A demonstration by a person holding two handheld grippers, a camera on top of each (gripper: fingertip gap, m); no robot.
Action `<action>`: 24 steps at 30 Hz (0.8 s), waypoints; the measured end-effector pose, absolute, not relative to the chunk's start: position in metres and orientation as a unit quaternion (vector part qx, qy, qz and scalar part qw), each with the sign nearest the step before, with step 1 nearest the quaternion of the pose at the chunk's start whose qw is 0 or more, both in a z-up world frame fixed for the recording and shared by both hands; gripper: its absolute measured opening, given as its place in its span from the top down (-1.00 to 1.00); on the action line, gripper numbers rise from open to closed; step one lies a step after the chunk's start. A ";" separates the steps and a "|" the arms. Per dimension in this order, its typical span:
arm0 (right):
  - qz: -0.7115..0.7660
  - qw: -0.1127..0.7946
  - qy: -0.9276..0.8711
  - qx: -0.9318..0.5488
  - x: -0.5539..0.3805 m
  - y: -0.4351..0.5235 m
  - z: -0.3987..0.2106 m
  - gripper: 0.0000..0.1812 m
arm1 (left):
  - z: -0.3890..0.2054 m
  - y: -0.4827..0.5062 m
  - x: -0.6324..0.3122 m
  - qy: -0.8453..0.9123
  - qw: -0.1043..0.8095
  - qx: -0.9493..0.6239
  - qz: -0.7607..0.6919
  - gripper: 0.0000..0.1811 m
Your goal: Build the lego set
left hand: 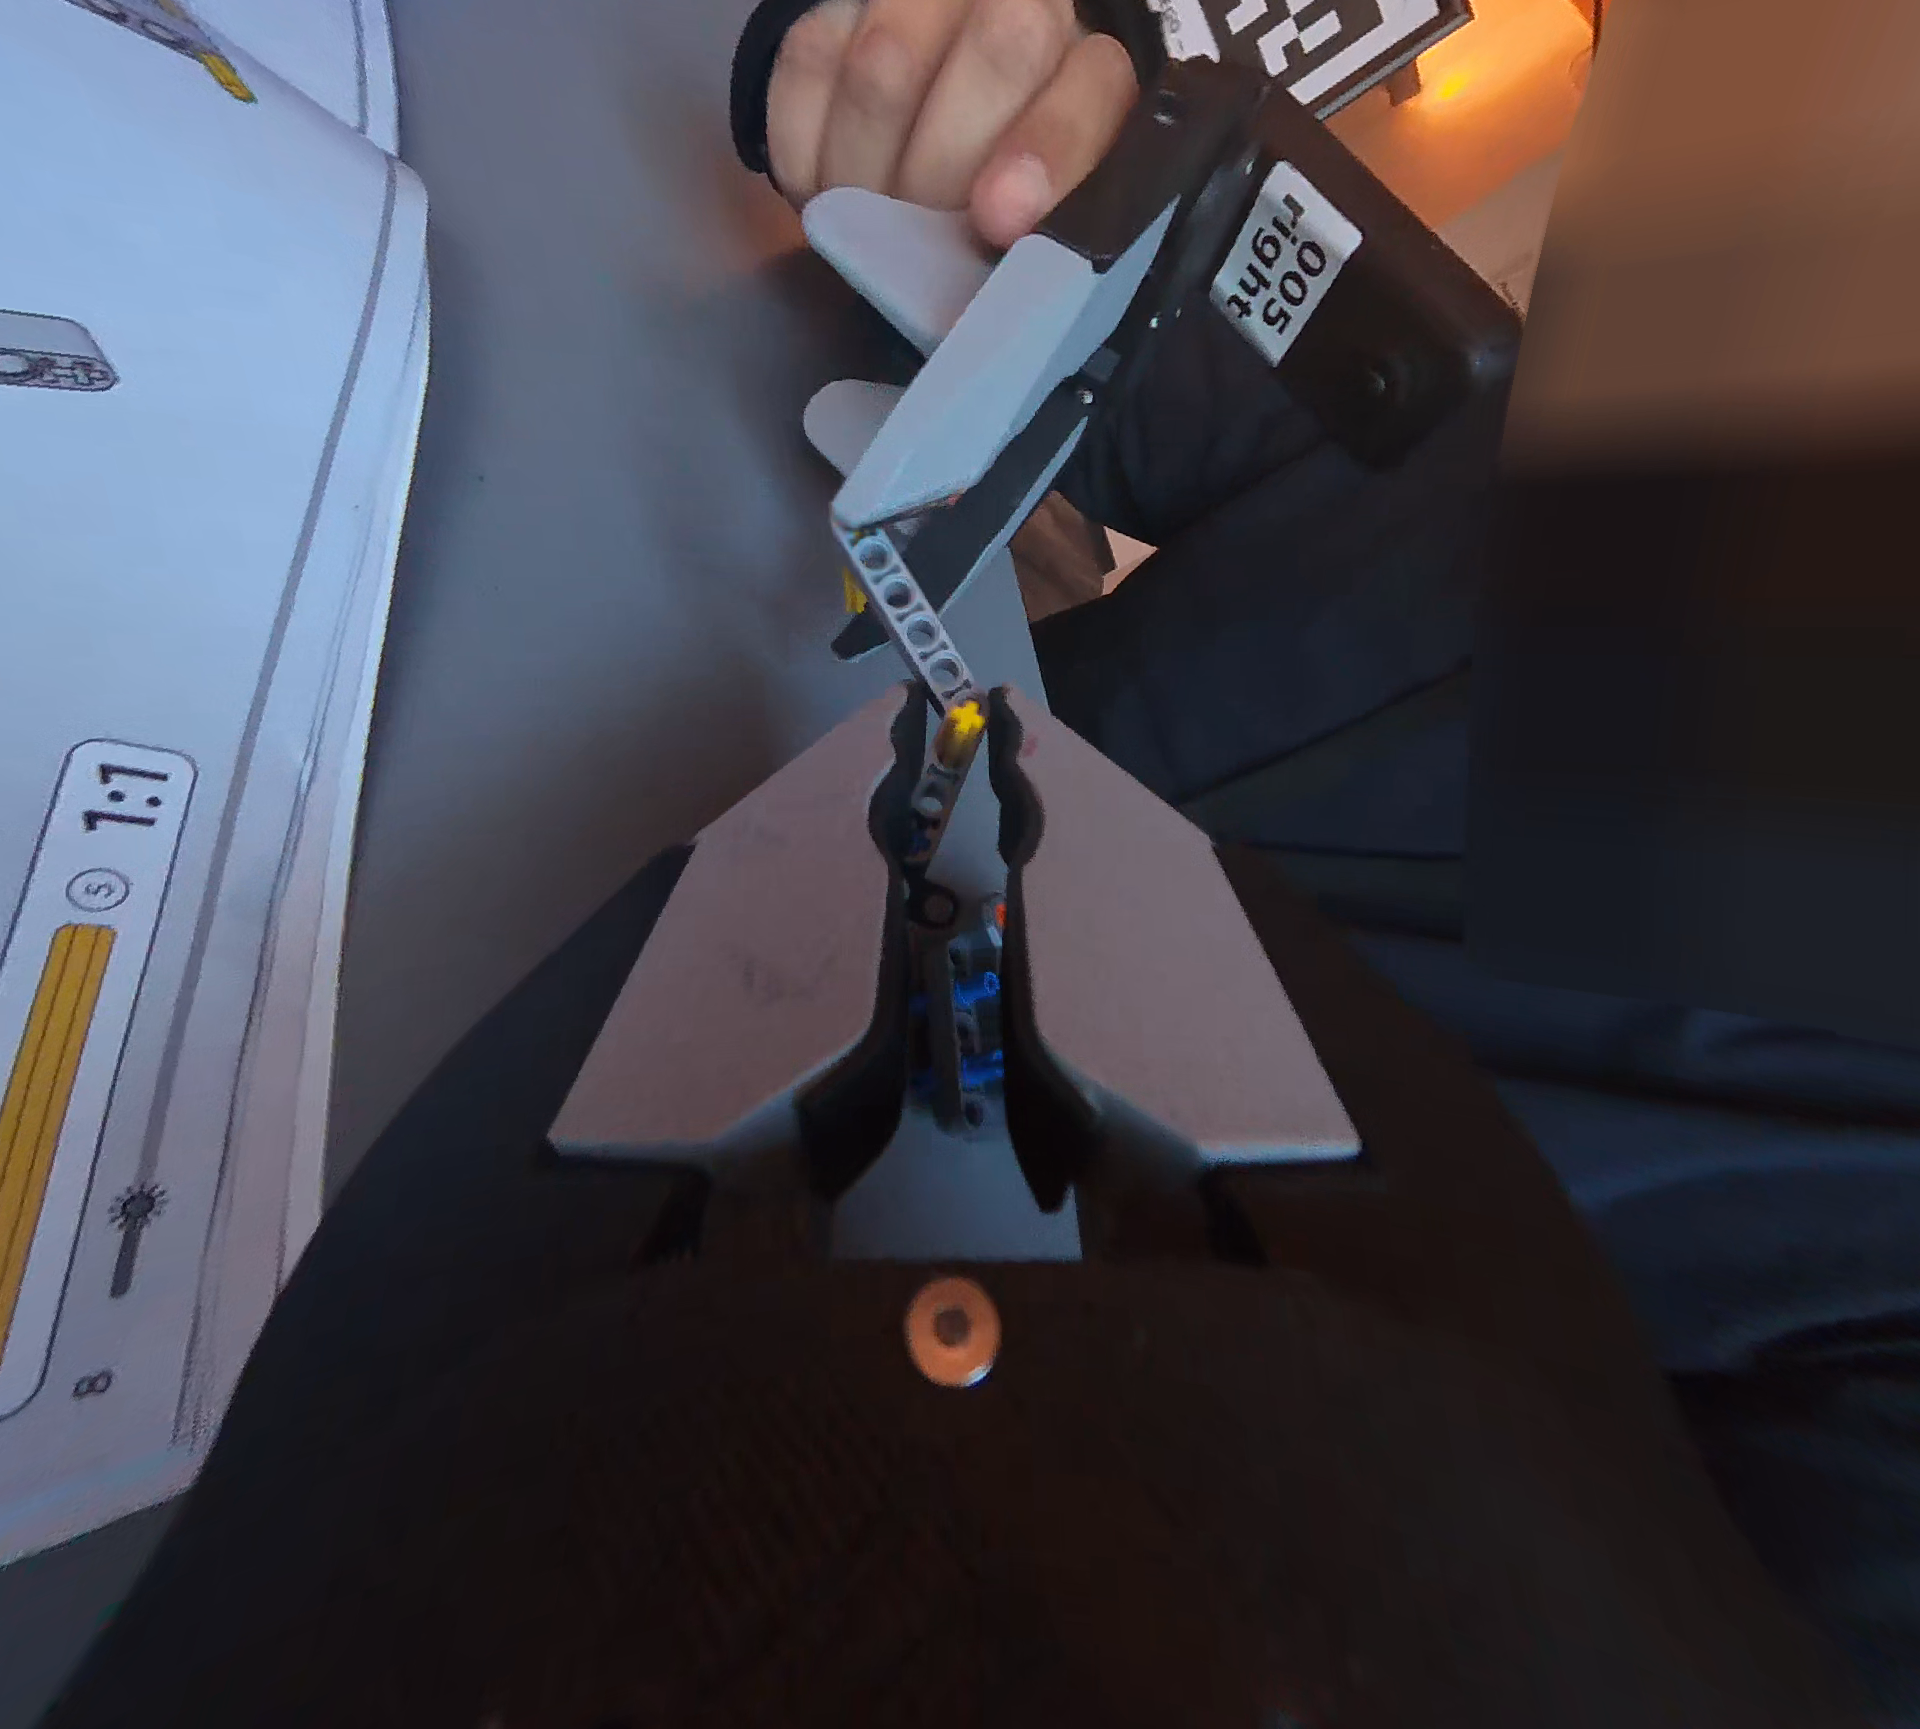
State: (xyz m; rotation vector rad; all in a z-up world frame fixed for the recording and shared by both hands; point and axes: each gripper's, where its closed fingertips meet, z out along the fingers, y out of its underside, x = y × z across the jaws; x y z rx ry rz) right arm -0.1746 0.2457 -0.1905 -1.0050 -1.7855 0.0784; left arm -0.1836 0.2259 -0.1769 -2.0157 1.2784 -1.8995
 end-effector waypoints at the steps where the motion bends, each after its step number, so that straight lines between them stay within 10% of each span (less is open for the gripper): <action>1: 0.034 0.517 -0.745 -0.420 -0.175 0.246 -0.191 0.56 | -0.175 0.224 -0.184 0.422 0.042 -0.654 -0.626 0.90; 24: 0.012 0.529 -0.746 -0.404 -0.174 0.242 -0.187 0.62 | -0.173 0.220 -0.188 0.430 0.038 -0.653 -0.623 0.91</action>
